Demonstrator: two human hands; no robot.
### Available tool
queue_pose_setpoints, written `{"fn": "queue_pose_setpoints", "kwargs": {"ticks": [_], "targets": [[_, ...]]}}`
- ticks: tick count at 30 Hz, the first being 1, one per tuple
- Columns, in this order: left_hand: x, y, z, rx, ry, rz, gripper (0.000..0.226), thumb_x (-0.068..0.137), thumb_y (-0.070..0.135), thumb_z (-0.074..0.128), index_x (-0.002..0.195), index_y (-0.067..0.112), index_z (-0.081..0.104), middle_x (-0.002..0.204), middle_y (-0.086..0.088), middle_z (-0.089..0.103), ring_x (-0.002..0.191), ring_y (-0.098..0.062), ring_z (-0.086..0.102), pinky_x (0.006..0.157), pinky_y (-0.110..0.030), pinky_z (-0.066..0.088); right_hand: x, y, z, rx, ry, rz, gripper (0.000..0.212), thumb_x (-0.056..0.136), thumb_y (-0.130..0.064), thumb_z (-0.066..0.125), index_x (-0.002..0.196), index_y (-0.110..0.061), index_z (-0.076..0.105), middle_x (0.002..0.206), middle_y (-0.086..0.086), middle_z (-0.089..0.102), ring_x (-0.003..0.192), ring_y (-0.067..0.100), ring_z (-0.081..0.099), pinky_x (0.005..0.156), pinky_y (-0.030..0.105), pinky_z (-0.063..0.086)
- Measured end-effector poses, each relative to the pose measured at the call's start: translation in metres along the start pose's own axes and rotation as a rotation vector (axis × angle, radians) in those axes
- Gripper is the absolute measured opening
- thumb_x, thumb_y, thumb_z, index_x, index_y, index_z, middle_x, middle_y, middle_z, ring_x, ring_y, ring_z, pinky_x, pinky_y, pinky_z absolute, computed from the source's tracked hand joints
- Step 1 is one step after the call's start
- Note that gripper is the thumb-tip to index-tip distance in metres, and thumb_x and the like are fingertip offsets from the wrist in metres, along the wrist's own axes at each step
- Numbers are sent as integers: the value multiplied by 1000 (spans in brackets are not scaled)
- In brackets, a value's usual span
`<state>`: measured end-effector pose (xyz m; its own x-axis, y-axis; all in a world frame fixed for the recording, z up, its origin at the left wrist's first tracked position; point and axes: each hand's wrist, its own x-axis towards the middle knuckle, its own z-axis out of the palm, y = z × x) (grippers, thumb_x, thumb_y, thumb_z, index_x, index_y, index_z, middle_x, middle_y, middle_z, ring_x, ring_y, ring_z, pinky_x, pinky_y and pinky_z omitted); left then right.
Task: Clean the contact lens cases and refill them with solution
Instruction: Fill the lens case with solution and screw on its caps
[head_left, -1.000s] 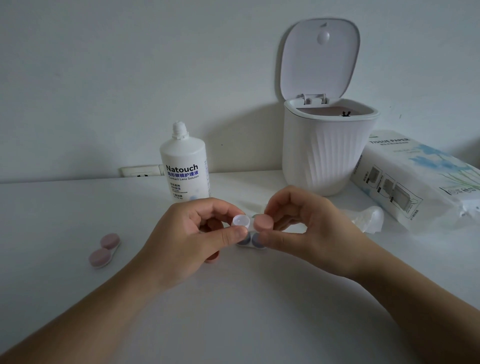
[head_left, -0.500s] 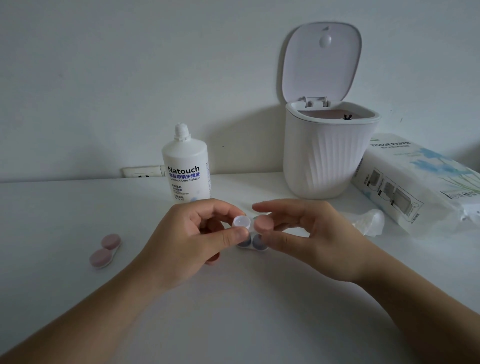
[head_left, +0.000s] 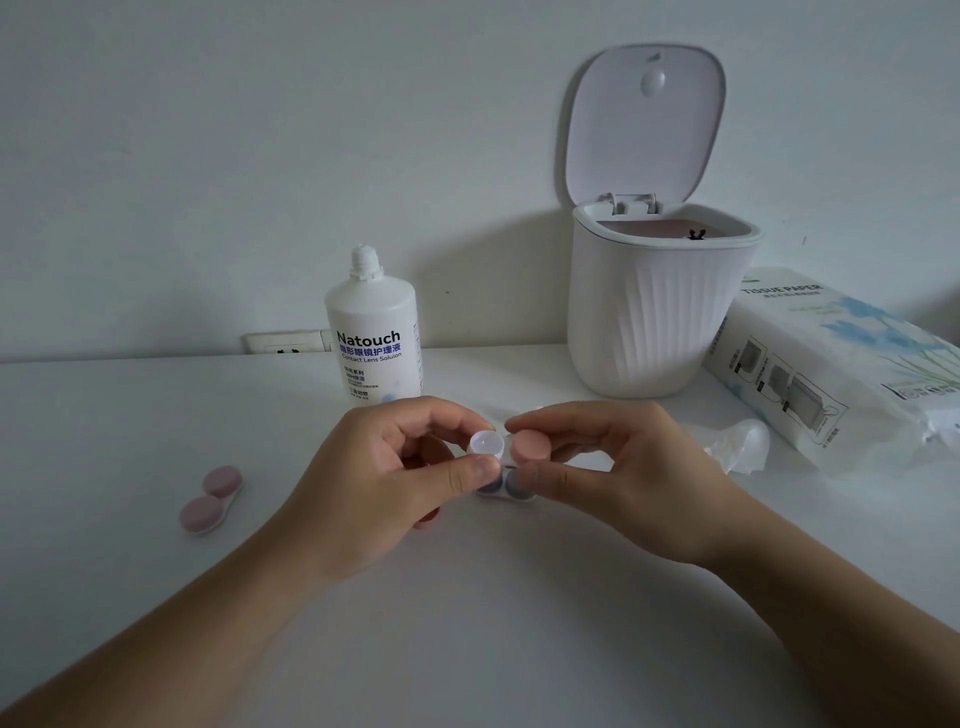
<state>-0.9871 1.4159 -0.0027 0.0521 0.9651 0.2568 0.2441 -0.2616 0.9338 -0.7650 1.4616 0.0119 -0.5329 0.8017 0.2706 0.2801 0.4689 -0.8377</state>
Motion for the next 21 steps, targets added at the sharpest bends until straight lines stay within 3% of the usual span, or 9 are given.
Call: {"fn": "queue_pose_setpoints", "kwargs": {"ticks": [7, 12, 16, 18, 21], "targets": [[0, -3, -1, -20, -14, 9, 32, 68, 42, 83, 94, 25, 78, 67, -24, 58, 53, -24, 47, 51, -34, 43, 1, -4, 3, 56, 25, 29, 19, 70, -28, 90, 83, -21, 76, 81, -7, 78, 72, 8, 73, 68, 12, 53], [-1, -4, 0, -10, -16, 9, 34, 68, 44, 83, 96, 25, 78, 71, -26, 61, 54, -26, 48, 53, -38, 42, 2, -5, 4, 104, 36, 37, 20, 67, -25, 91, 78, -19, 75, 75, -7, 76, 63, 0, 68, 61, 9, 49], [-1, -3, 0, -24, -16, 7, 32, 68, 44, 83, 94, 25, 78, 71, -26, 60, 54, -25, 48, 53, -37, 42, 1, -4, 1, 71, 5, 32, 28, 67, -42, 88, 89, -28, 77, 81, -9, 77, 71, 5, 70, 69, 16, 55], [-1, -2, 0, -26, -12, 6, 32, 68, 43, 83, 94, 25, 78, 69, -24, 60, 53, -25, 47, 52, -37, 42, 1, -4, 0, 88, -9, 24, 36, 65, -49, 82, 97, -32, 77, 84, -12, 77, 75, 4, 71, 72, 14, 54], [-3, 0, 1, -21, -8, 6, 31, 67, 43, 83, 93, 26, 79, 67, -21, 60, 54, -26, 47, 53, -38, 41, 2, -3, 0, 66, -26, 0, 30, 69, -49, 80, 94, -33, 77, 83, -13, 77, 74, 2, 71, 71, 11, 52]]}}
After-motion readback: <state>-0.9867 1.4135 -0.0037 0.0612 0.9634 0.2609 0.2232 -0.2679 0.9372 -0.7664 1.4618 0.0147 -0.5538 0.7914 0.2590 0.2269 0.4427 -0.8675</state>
